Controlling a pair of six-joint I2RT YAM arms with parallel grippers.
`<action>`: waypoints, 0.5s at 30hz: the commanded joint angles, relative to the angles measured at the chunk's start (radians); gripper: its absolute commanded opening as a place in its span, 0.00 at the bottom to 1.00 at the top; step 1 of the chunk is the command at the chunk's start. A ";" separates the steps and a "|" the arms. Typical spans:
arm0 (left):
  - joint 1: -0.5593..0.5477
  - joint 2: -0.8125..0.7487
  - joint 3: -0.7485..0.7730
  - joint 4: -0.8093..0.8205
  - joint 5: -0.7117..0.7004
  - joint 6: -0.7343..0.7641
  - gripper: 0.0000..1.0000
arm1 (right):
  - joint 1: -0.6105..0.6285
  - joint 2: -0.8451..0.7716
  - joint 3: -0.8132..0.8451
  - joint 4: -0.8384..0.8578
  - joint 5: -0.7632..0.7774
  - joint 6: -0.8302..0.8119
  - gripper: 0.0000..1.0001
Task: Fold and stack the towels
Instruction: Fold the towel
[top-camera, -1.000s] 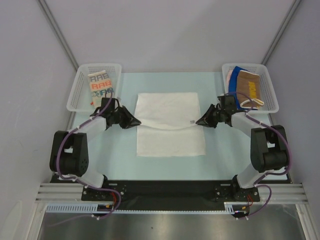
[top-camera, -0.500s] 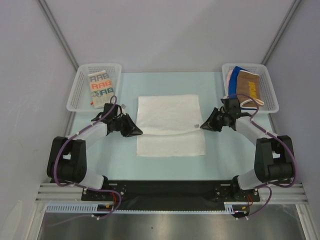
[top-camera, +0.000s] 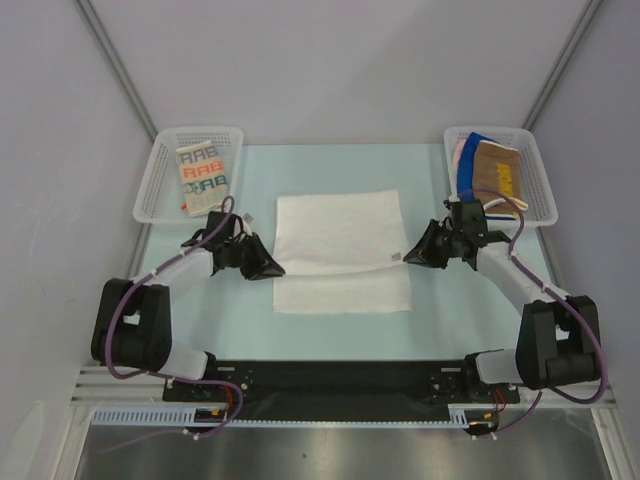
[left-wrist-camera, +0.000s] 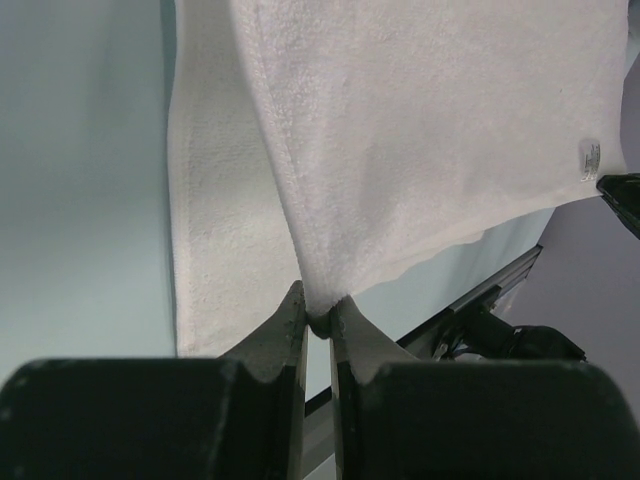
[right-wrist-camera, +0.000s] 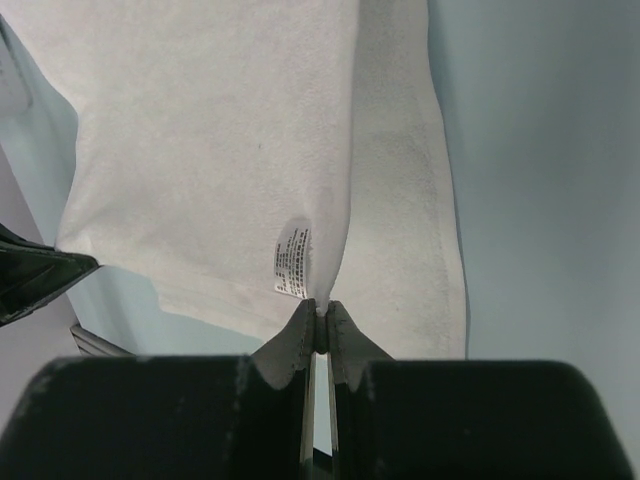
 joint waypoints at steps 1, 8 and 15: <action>-0.004 -0.047 -0.009 -0.012 0.025 0.025 0.02 | 0.014 -0.050 -0.017 -0.035 0.026 -0.012 0.00; -0.005 -0.065 -0.023 -0.024 0.042 0.032 0.01 | 0.034 -0.083 -0.041 -0.057 0.046 -0.016 0.00; -0.005 -0.091 -0.048 -0.039 0.050 0.043 0.00 | 0.044 -0.117 -0.067 -0.075 0.055 -0.013 0.00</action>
